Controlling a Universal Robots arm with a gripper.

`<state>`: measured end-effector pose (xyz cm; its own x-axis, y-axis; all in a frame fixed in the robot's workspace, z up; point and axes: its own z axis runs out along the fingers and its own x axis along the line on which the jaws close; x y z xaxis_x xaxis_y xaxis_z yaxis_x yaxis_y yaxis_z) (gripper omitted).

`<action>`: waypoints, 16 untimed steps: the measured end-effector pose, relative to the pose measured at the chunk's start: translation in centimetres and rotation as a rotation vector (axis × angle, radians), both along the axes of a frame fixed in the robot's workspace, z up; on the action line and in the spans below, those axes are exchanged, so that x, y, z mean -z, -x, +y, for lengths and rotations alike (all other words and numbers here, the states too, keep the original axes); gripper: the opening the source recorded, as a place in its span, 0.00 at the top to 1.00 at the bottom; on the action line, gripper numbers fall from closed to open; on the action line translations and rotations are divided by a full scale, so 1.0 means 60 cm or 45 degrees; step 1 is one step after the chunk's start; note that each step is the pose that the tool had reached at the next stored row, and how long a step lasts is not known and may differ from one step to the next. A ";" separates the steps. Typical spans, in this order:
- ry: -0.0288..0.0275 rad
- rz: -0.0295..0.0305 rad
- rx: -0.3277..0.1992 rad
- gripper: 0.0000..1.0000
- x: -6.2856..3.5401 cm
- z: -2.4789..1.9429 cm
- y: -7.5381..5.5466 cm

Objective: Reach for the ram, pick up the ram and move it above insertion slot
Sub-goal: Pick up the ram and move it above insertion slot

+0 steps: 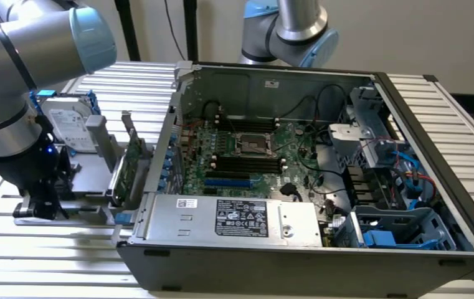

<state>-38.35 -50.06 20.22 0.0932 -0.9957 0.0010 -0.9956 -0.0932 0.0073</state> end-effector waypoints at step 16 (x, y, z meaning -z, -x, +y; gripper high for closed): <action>0.0000 0.0026 0.006 0.87 -0.004 0.0000 0.000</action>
<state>-38.34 -50.06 20.45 0.0886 -0.9961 0.0008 -0.9960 -0.0886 0.0094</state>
